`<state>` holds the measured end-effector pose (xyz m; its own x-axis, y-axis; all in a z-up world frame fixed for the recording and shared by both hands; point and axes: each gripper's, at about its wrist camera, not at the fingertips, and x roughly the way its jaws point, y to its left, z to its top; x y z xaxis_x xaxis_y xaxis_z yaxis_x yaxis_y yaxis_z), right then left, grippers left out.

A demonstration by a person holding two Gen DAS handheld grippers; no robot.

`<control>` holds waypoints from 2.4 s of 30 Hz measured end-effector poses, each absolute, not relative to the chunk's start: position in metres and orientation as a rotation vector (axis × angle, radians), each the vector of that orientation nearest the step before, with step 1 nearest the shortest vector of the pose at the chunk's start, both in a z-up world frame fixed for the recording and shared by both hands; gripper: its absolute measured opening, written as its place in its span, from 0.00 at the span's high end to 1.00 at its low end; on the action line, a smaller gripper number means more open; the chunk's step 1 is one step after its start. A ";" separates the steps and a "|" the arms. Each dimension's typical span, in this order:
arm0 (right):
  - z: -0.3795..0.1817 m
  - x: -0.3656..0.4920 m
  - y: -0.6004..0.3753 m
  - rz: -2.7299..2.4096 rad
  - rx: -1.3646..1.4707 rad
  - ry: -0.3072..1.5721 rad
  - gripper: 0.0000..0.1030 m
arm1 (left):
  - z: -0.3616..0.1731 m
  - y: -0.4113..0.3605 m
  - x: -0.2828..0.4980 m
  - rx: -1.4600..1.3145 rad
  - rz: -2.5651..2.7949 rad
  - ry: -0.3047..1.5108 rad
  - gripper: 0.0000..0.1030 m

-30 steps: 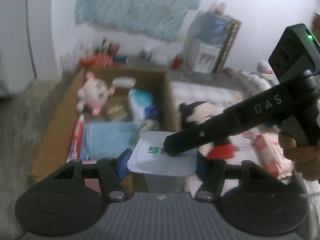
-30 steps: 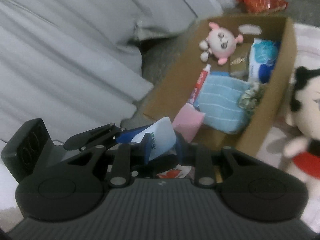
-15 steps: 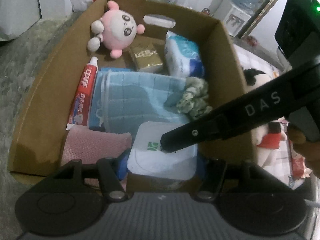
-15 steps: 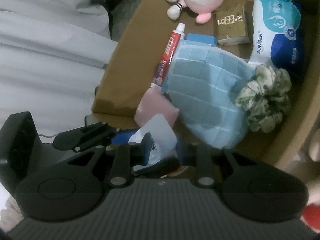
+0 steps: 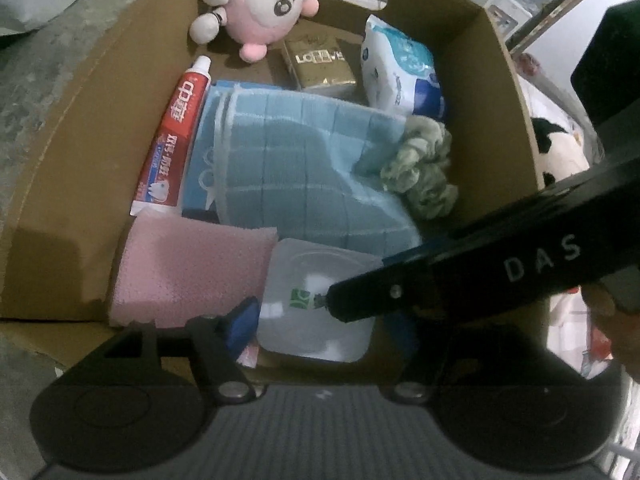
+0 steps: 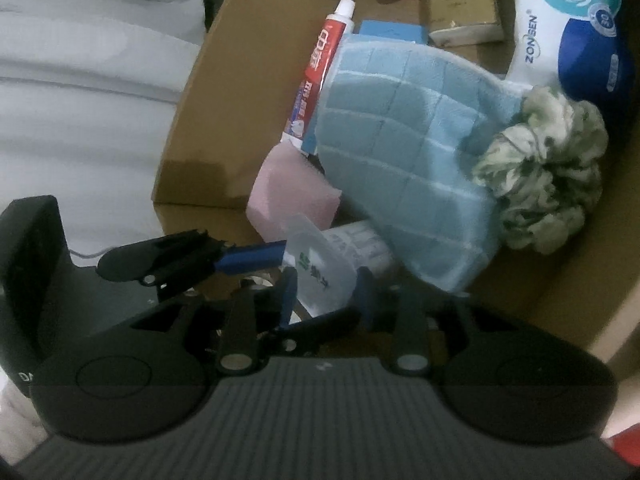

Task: Organize soft objects
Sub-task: 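Lower the yogurt cup into the box beside the pink pad with the right tool, then open the right tool to release the yogurt cup in the box, then move both tools back over the bed toward the doll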

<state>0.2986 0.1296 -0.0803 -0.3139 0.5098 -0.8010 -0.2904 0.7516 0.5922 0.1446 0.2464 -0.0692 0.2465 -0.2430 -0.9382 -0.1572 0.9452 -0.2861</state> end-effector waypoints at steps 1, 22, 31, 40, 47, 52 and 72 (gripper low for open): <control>-0.078 0.299 0.129 0.803 0.174 1.710 0.66 | -0.067 0.246 0.144 -0.353 -0.060 1.327 0.30; 0.038 0.265 0.045 0.823 0.335 1.378 0.49 | -0.016 0.224 0.119 -0.260 -0.036 1.200 0.20; 0.065 0.224 -0.029 0.799 0.458 1.238 0.47 | -0.066 0.210 0.166 -0.038 -0.019 1.349 0.17; 0.049 0.191 -0.114 0.680 0.606 1.184 0.45 | -0.081 0.202 0.173 0.005 -0.041 1.439 0.38; 0.026 0.183 -0.142 0.640 0.699 1.179 0.45 | -0.083 0.195 0.167 0.021 -0.059 1.497 0.38; 0.016 0.182 -0.148 0.629 0.733 1.179 0.44 | -0.083 0.186 0.163 0.086 -0.046 1.479 0.38; 0.046 0.107 -0.187 0.502 0.634 0.893 0.19 | 0.008 0.168 0.124 0.020 -0.037 1.120 0.09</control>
